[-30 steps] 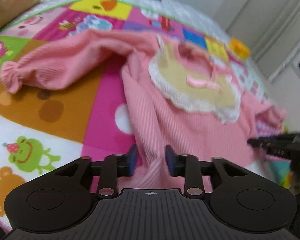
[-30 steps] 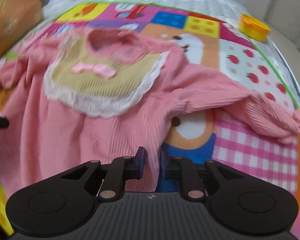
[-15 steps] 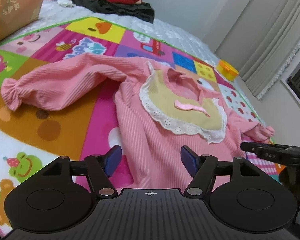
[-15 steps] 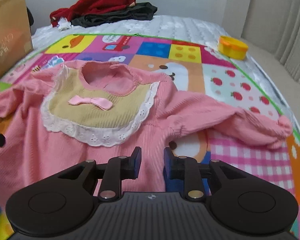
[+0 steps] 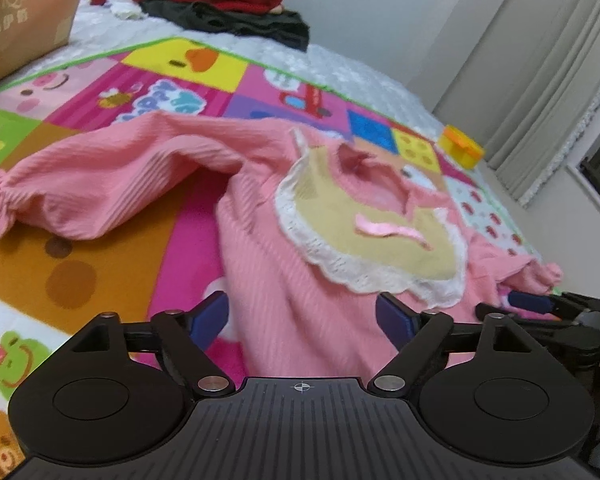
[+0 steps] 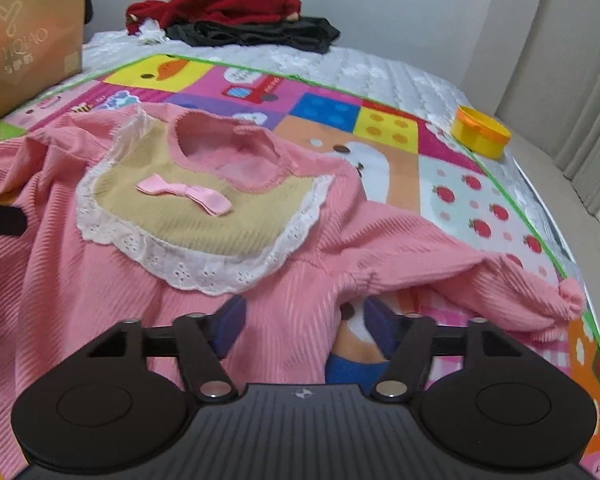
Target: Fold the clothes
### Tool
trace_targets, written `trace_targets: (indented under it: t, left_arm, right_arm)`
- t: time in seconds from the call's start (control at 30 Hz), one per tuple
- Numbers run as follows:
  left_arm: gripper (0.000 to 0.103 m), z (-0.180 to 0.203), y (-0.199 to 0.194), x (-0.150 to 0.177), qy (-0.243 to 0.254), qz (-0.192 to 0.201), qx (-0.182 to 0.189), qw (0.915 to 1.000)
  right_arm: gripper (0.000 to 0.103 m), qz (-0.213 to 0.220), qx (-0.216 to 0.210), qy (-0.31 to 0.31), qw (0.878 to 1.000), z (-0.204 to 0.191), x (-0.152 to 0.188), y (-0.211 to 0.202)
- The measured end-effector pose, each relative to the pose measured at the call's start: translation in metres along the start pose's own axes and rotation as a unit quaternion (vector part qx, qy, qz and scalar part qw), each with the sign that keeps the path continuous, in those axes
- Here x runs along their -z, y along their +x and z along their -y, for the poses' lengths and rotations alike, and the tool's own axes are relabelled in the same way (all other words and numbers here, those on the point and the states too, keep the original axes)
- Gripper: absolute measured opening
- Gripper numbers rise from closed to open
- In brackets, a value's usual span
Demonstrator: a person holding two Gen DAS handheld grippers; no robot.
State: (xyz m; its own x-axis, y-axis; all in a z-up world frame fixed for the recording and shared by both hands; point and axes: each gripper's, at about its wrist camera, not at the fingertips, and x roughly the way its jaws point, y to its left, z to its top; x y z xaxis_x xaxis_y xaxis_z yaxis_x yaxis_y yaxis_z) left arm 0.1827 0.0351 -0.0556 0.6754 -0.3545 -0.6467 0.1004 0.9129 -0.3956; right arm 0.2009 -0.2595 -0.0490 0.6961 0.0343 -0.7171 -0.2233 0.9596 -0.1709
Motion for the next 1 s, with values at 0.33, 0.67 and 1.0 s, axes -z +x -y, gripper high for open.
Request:
trace_targets:
  t: [0.33, 0.67, 1.0]
  left_arm:
    - [0.095, 0.029, 0.045, -0.021, -0.039, 0.042, 0.053, 0.9969]
    - [0.099, -0.004, 0.064, -0.051, -0.071, 0.058, 0.046, 0.9947]
    - [0.1, -0.06, 0.082, -0.065, -0.154, 0.025, 0.059, 0.986]
  right_arm:
    - [0.087, -0.039, 0.019, 0.005, 0.999, 0.002, 0.003, 0.019]
    - [0.103, -0.105, -0.003, 0.079, 0.991, 0.02, 0.012, 0.049]
    - [0.103, -0.109, -0.044, 0.188, 0.975, 0.05, 0.015, 0.051]
